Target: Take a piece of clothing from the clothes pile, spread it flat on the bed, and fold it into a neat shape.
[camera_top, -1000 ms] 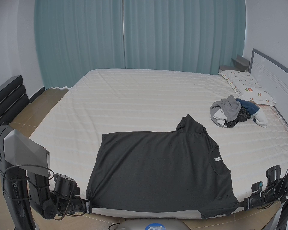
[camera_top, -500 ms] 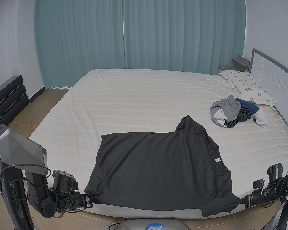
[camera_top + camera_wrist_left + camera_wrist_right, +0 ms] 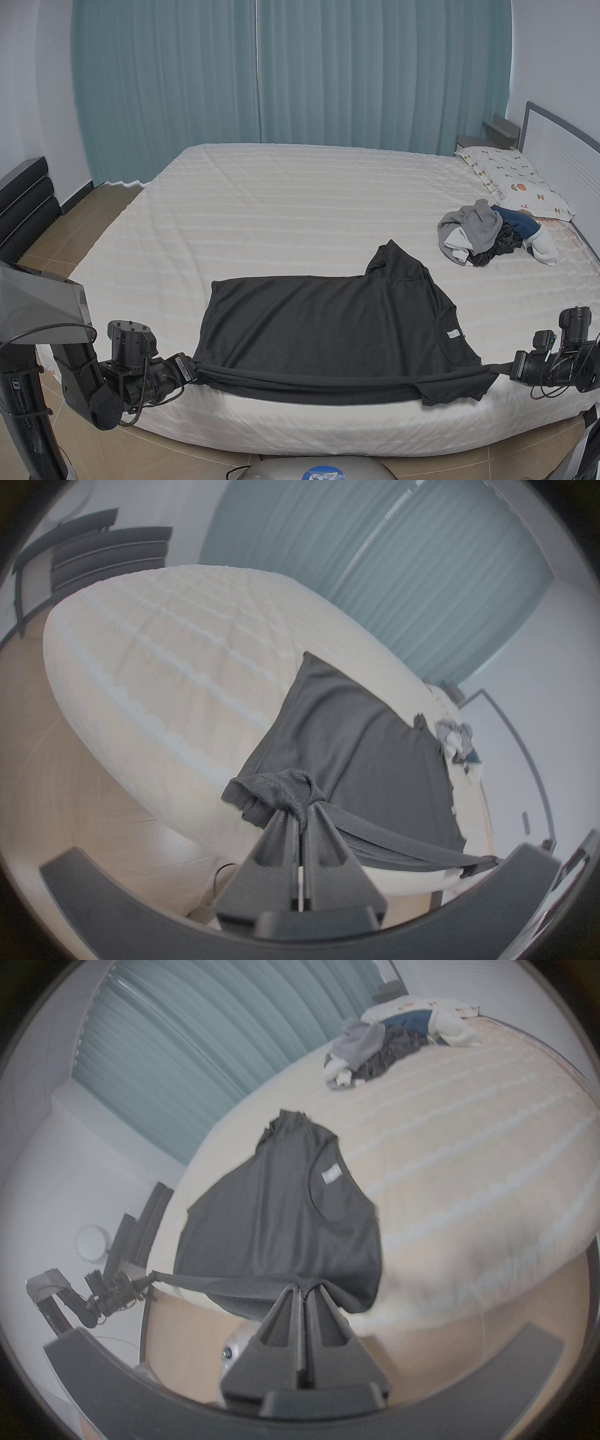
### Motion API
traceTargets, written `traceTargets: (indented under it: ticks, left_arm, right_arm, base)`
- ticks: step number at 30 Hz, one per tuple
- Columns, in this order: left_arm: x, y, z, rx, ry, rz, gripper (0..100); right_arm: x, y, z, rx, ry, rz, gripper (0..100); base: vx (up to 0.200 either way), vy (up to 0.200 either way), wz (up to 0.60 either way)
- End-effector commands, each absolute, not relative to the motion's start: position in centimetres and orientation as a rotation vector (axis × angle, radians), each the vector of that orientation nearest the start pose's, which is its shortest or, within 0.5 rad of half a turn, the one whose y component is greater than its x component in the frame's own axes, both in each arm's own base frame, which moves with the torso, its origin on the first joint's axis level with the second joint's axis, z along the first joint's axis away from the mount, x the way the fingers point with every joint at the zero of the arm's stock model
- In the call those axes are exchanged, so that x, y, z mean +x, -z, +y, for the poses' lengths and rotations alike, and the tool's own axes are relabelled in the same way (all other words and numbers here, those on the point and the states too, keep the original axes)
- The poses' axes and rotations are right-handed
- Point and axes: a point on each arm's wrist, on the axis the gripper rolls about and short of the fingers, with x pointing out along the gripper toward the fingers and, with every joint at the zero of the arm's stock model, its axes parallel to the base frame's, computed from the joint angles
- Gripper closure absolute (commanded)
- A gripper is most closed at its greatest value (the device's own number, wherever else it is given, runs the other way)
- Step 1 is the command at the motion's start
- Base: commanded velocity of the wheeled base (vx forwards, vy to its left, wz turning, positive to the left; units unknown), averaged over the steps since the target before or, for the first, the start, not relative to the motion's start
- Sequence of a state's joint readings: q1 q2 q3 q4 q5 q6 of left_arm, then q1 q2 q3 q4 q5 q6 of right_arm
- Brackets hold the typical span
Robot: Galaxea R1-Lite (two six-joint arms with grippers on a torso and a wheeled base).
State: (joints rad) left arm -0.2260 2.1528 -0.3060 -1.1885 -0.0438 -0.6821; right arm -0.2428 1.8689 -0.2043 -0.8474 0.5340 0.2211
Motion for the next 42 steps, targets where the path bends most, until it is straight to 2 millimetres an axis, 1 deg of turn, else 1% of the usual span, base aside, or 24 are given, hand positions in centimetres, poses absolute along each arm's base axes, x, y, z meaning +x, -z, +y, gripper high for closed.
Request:
traceTargets:
  ticks: [1, 8, 15, 20, 23, 27, 28, 30, 34, 35, 36, 37, 38, 42]
  left_arm:
    - [28.1, -0.7, -5.9, -0.659, 0.012, 0.650, 100]
    - [28.3, -0.8, -5.8, -0.668, 0.013, 0.642, 100]
    - [28.1, -1.1, -5.8, -0.668, 0.024, 0.640, 100]
    - [28.0, -0.9, -6.0, -0.670, 0.038, 0.657, 100]
    - [28.4, -0.9, -6.1, -0.671, 0.044, 0.651, 100]
    - [29.3, -0.3, -6.3, -0.691, 0.036, 0.650, 100]
    - [29.9, -0.2, -6.3, -0.724, 0.030, 0.640, 100]
    - [30.4, 0.1, -6.5, -0.752, 0.020, 0.638, 100]
    - [31.4, 0.9, -6.6, -0.759, 0.017, 0.638, 100]
    - [31.7, 1.3, -6.7, -0.758, 0.016, 0.641, 100]
    - [31.7, 1.3, -6.7, -0.758, 0.016, 0.641, 100]
    - [32.1, 1.7, -6.8, -0.758, 0.014, 0.641, 100]
    - [32.3, 1.9, -6.8, -0.759, 0.012, 0.644, 100]
    - [33.0, 2.5, -6.9, -0.759, 0.012, 0.639, 100]
  right_arm:
    - [22.8, -4.0, -3.2, 0.518, -0.239, 0.698, 100]
    - [23.4, -3.3, -3.0, 0.517, -0.253, 0.658, 100]
    - [23.1, -4.3, -3.0, 0.557, -0.250, 0.582, 100]
    - [23.1, -4.0, -2.9, 0.564, -0.253, 0.577, 100]
    - [23.4, -3.6, -3.0, 0.567, -0.249, 0.586, 100]
    - [24.1, -3.0, -3.1, 0.567, -0.245, 0.591, 100]
    - [24.6, -2.7, -3.1, 0.568, -0.247, 0.583, 100]
    - [25.1, -2.2, -3.2, 0.566, -0.250, 0.581, 100]
    - [26.1, -0.9, -2.9, 0.555, -0.261, 0.574, 100]
    - [26.6, -0.3, -2.9, 0.548, -0.248, 0.567, 100]
    - [26.6, -0.3, -2.9, 0.548, -0.248, 0.567, 100]
    - [27.2, 0.6, -2.6, 0.536, -0.230, 0.563, 100]
    - [27.5, 1.1, -2.4, 0.531, -0.224, 0.560, 100]
    - [28.8, 2.4, -1.6, 0.556, -0.195, 0.530, 100]
  base:
    - [0.000, 0.000, 0.00]
    - [0.000, 0.000, 0.00]
    - [0.000, 0.000, 0.00]
    - [0.000, 0.000, 0.00]
    - [0.000, 0.000, 0.00]
    - [0.000, 0.000, 0.00]
    - [0.000, 0.000, 0.00]
    - [0.000, 0.000, 0.00]
    - [0.000, 0.000, 0.00]
    - [0.000, 0.000, 0.00]
    - [0.000, 0.000, 0.00]
    - [0.000, 0.000, 0.00]
    - [0.000, 0.000, 0.00]
    - [0.000, 0.000, 0.00]
